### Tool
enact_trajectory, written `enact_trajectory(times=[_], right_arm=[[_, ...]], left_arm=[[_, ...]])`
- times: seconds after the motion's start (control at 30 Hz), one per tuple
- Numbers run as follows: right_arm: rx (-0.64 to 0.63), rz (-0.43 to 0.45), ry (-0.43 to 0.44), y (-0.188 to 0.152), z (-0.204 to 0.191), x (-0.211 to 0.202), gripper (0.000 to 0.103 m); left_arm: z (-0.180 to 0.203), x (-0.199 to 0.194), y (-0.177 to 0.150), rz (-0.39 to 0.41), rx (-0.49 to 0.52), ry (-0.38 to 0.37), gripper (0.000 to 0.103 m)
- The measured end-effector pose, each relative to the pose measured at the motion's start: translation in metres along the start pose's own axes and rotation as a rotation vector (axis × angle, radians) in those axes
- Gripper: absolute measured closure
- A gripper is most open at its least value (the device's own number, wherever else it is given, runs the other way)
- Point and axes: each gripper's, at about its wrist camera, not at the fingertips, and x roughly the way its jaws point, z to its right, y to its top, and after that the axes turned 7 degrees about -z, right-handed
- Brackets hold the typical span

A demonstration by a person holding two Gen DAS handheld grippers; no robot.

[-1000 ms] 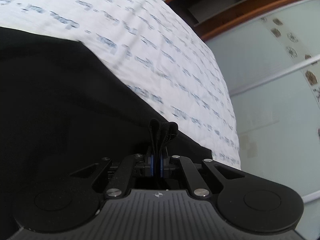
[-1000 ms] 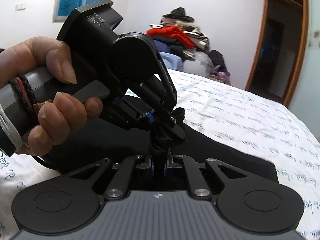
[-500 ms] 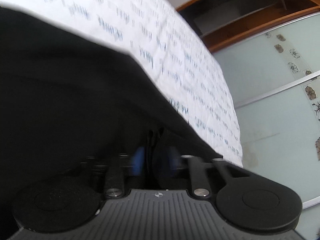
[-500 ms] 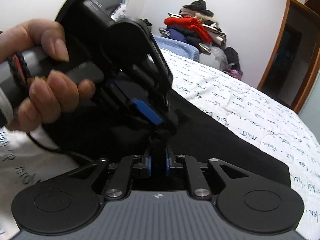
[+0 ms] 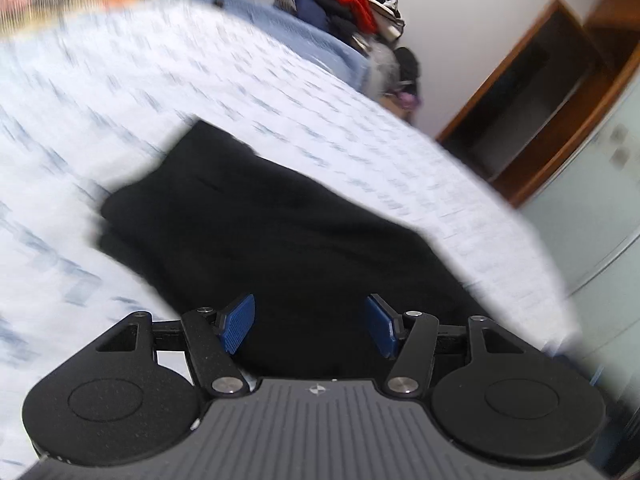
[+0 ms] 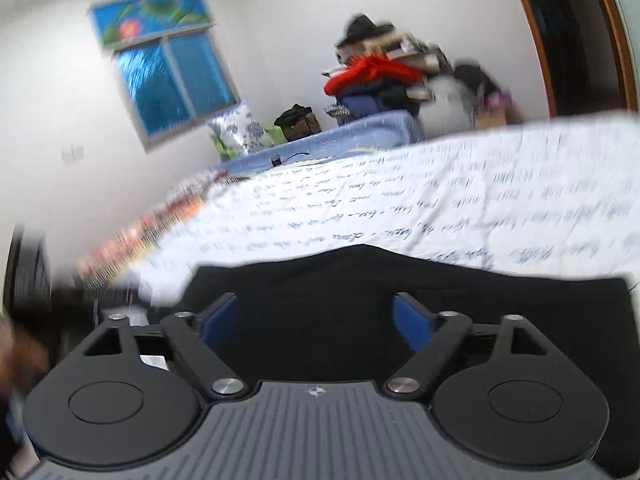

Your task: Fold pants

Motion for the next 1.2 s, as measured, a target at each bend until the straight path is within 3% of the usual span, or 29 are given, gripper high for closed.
enact_trajectory(times=[0.07, 0.17, 0.27, 0.33, 0.4, 0.53, 0.63, 0.77, 0.97, 1.1, 1.2], right_arm=[[0.099, -0.036, 0.036, 0.013, 0.015, 0.018, 0.018], [0.256, -0.11, 0.081, 0.019, 0.038, 0.048, 0.018], [0.398, -0.242, 0.1, -0.013, 0.054, 0.067, 0.018], [0.379, -0.209, 0.123, -0.025, 0.055, 0.064, 0.018], [0.361, -0.235, 0.107, -0.023, 0.051, 0.062, 0.018], [0.356, -0.264, 0.044, -0.005, 0.033, 0.062, 0.016], [0.26, -0.273, 0.096, 0.007, 0.005, 0.068, 0.016], [0.164, -0.315, 0.125, 0.015, -0.032, 0.094, 0.016], [0.18, -0.369, 0.126, 0.029, -0.049, 0.145, 0.017], [0.104, -0.444, 0.076, 0.014, -0.051, 0.173, 0.015], [0.005, -0.378, 0.092, -0.002, -0.056, 0.165, 0.012]], left_arm=[[0.008, -0.004, -0.008, 0.037, 0.085, 0.084, 0.04], [0.022, -0.005, -0.015, 0.107, 0.174, 0.103, 0.04], [0.035, 0.012, -0.02, 0.132, 0.251, 0.115, 0.04], [0.036, 0.03, -0.019, 0.089, 0.246, 0.131, 0.04], [0.025, 0.041, -0.018, 0.053, 0.229, 0.135, 0.04], [0.018, 0.038, -0.034, 0.089, 0.256, 0.121, 0.034], [0.018, 0.042, -0.036, 0.096, 0.262, 0.114, 0.031], [0.019, 0.044, -0.039, 0.104, 0.273, 0.106, 0.027], [0.022, 0.046, -0.042, 0.116, 0.279, 0.103, 0.025], [0.022, 0.047, -0.043, 0.12, 0.281, 0.095, 0.023], [0.021, 0.048, -0.043, 0.121, 0.28, 0.086, 0.021]])
